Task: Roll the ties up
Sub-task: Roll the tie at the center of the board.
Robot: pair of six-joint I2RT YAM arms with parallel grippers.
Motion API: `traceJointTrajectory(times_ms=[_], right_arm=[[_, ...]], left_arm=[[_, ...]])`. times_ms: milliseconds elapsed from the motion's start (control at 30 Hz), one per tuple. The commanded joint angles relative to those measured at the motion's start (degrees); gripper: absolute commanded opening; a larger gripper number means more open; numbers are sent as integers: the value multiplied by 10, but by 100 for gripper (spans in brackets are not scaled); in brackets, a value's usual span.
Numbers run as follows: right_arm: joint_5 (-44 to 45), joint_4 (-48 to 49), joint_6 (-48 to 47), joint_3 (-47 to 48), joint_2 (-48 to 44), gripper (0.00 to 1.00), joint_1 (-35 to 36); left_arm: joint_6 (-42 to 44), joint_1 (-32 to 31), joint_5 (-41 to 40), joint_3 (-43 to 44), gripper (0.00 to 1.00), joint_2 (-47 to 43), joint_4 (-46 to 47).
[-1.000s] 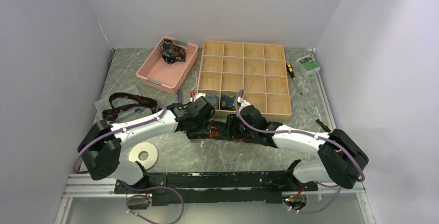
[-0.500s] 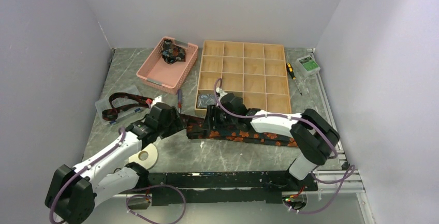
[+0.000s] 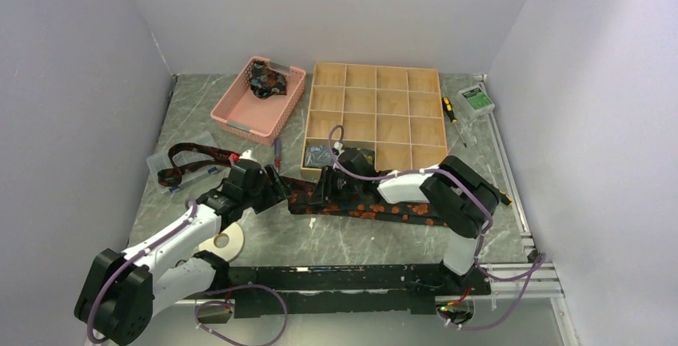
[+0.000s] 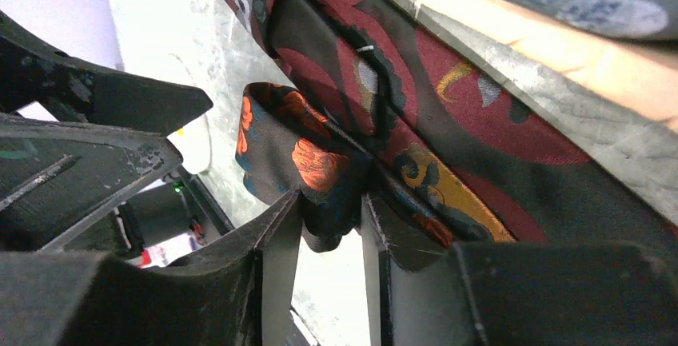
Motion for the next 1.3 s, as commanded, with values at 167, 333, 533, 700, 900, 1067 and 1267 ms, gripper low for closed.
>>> traceJointTrajectory(times_ms=[167, 333, 533, 700, 900, 1067, 1267], right_arm=[[-33, 179, 97, -40, 36, 26, -3], [-44, 255, 124, -62, 54, 18, -3], [-31, 330, 128, -98, 78, 13, -3], [-27, 336, 104, -110, 83, 12, -3], [-14, 338, 64, -136, 70, 11, -2], [-9, 349, 51, -148, 70, 11, -2], [-7, 351, 41, -154, 61, 11, -2]], left_arm=[[21, 4, 23, -7, 67, -3, 29], [21, 4, 33, -16, 67, 2, 38], [15, 6, 53, -33, 67, 8, 50], [13, 23, 87, -46, 67, 11, 68], [16, 61, 150, -49, 68, 33, 103], [13, 73, 189, -48, 67, 71, 152], [14, 73, 230, -38, 61, 138, 188]])
